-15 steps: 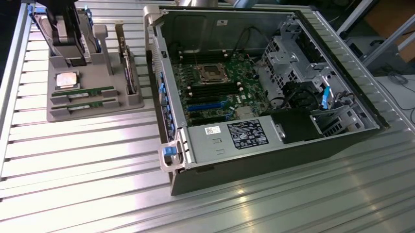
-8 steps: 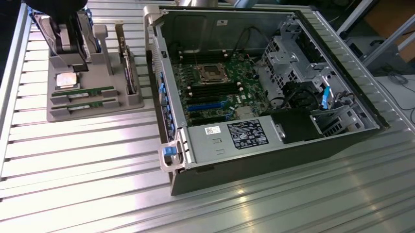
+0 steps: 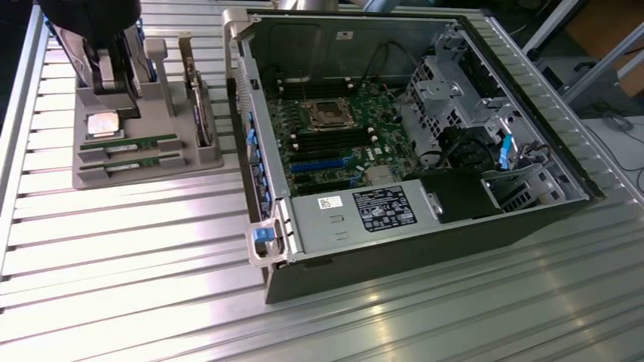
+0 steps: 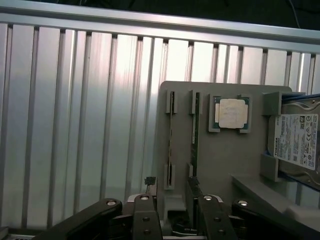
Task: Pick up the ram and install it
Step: 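Pick up the ram and move it above insertion slot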
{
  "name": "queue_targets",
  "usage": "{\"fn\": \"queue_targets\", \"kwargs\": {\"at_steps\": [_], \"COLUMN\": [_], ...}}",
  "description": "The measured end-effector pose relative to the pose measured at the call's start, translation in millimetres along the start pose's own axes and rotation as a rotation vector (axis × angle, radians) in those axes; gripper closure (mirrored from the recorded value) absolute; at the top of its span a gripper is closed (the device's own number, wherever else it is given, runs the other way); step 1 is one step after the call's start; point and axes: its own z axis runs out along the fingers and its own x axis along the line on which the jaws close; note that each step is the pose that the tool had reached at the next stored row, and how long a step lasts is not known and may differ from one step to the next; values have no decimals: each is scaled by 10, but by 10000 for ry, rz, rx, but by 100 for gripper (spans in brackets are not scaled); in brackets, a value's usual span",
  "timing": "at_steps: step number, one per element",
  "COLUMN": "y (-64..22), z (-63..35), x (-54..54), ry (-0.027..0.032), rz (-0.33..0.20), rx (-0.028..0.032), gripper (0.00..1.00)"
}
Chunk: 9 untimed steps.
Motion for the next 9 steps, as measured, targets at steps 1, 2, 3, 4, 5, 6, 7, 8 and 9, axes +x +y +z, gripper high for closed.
{"fn": "queue_targets", "kwargs": {"at_steps": [1,2,3,4,5,6,7,8,9], "y": [-2,-3,-5,-7,-9,-12,-14,-17,-18], "z": [9,15,23,30,42,57,73,87,96], "x": [3,5,7,9,12,14,16,19,21], "ry": [0,1,0,1,1,1,1,1,0], "rz": [-2,-3,-3,-5,-7,-9,-10,-11,-12], "rx": [0,-1,-1,-1,-2,-2,-3,-4,-4], "gripper": [64,64,64,64,64,64,64,64,64]}}
